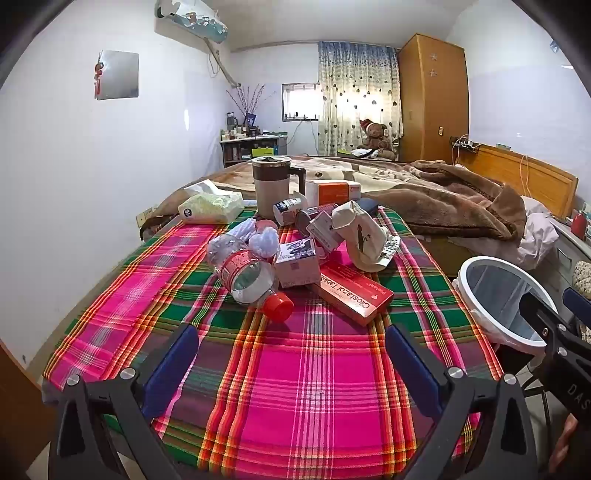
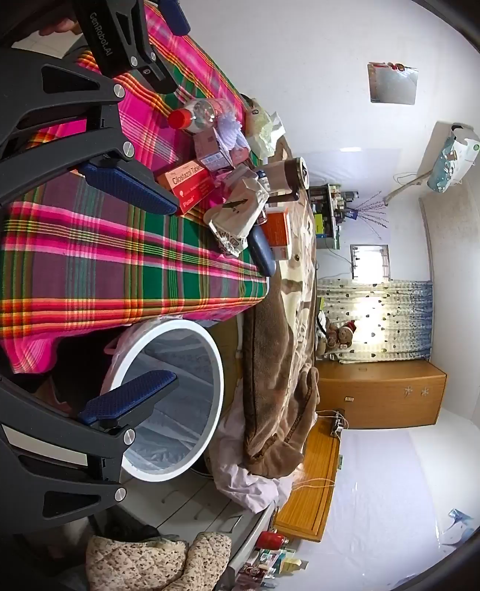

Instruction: Collect trash

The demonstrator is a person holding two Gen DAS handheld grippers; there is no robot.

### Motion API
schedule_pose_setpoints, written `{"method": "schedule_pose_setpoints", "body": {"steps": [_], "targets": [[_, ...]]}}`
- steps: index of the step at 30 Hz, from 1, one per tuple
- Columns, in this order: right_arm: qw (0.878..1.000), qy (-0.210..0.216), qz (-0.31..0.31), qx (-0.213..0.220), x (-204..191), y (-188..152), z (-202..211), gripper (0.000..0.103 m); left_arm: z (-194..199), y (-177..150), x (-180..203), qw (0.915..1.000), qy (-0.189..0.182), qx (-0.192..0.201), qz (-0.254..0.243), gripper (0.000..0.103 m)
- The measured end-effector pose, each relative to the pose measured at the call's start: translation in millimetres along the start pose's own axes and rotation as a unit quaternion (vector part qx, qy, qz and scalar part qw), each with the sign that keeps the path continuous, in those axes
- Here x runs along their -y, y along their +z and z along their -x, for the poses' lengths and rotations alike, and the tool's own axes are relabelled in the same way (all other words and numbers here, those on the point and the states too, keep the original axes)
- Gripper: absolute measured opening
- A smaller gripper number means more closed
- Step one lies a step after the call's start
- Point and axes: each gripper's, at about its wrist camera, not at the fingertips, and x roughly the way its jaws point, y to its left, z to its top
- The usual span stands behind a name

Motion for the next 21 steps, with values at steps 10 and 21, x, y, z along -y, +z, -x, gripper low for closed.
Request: {"method": "schedule_pose_setpoints", "body": {"steps": [10, 21], "targets": [[1.0, 0.001, -0.002, 0.002, 0.9, 0.9, 0.6, 0.088, 3.0, -2.6, 0.2, 0.9999, -0.002, 0.009, 0.005, 0.103], [1.0, 0.0, -0.001, 0.005, -0.1, -1.1, 0.1, 0.088, 2.8, -1.5, 0.1, 1.0, -0.004, 0.006, 0.005, 0.103]]}}
